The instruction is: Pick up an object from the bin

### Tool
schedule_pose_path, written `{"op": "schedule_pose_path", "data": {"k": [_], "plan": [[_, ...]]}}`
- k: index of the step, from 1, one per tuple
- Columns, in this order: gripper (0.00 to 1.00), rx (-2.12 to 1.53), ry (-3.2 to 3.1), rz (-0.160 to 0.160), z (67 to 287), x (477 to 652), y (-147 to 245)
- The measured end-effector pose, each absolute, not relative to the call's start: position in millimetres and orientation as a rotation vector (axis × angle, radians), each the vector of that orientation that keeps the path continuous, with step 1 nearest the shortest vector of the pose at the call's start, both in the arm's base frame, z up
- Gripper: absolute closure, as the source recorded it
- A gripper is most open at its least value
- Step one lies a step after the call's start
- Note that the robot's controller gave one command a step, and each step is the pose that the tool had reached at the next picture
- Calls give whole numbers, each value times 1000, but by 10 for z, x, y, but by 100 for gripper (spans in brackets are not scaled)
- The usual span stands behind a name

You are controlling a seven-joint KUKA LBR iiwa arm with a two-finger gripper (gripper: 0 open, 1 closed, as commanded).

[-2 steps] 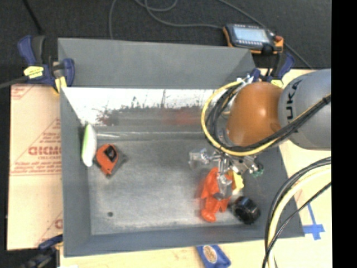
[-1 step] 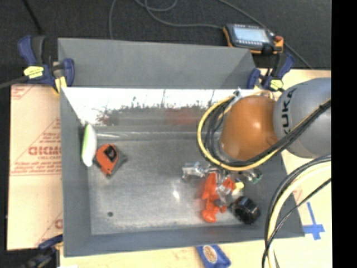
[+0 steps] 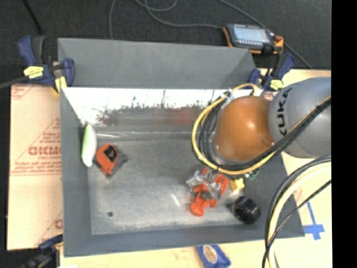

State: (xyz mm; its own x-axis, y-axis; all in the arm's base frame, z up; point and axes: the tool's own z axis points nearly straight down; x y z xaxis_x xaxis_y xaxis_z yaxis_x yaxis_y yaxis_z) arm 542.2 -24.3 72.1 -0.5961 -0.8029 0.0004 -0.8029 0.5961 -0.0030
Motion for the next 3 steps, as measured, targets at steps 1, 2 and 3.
{"op": "schedule_pose_path", "data": {"k": [1,2,3], "plan": [[100,-1411,2806,-5,721,5422,-243],[100,-1410,2807,-2,758,5412,-241],[100,-1411,2814,7,951,5390,-234]]}}
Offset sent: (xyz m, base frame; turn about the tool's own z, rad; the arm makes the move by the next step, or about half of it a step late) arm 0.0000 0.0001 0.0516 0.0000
